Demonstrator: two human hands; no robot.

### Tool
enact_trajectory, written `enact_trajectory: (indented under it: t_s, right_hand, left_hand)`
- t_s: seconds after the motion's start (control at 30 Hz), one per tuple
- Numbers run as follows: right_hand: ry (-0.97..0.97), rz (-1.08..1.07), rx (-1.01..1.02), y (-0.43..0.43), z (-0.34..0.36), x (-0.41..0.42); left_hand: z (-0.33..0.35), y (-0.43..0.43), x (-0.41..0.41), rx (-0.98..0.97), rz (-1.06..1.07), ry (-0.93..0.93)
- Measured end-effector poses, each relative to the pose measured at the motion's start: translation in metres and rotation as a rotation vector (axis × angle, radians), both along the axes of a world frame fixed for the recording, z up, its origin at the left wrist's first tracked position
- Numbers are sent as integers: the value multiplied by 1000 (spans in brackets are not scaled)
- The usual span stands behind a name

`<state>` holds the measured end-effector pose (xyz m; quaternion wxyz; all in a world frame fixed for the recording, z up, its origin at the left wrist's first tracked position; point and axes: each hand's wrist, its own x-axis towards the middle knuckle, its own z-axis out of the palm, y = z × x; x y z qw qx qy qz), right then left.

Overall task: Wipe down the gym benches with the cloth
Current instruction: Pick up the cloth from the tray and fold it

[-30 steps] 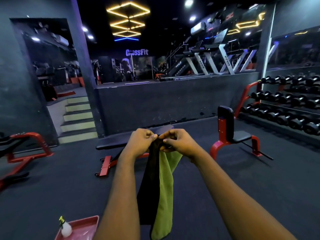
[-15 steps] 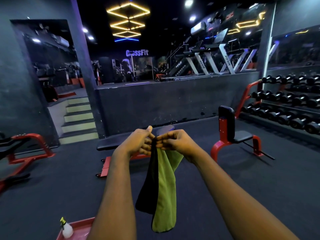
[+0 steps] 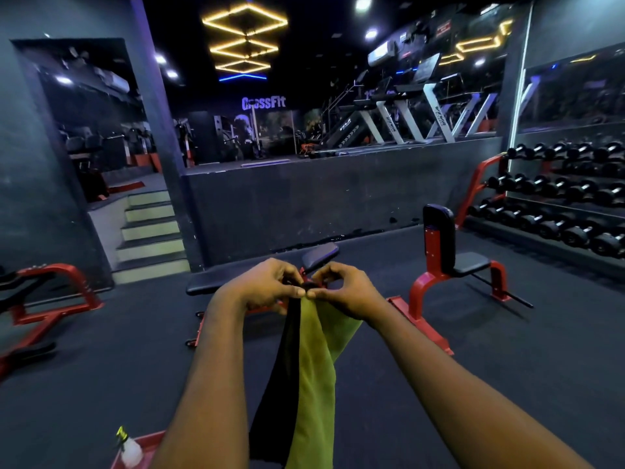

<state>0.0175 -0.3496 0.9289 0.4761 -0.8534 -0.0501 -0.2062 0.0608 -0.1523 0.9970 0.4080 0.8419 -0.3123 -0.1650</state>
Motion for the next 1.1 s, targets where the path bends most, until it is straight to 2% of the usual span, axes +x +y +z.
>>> enact_trajectory:
  t_s: [0.1, 0.2, 0.3, 0.5, 0.67, 0.9, 1.1]
  right_hand:
    - [181, 99, -106, -13, -8, -2]
    - [244, 32, -230, -22, -18, -3]
    - [172, -36, -55, -31, -20, -4]
    - [-52, -68, 176, -39, -8, -6]
    - [-123, -128, 251, -37, 4, 0]
    - [-183, -211, 163, -35, 20, -2]
    - [-196, -203, 216, -42, 21, -7]
  left_hand:
    - [1, 5, -1, -21, 56, -68]
    - [2, 13, 4, -30, 152, -232]
    - [-2, 21, 9, -87, 219, -334]
    - [-21, 33, 24, -183, 315, -400]
    - [-35, 28, 28, -224, 406, -471]
    - [-39, 20, 14, -312, 397, -414]
    - [-25, 16, 4, -355, 275, -150]
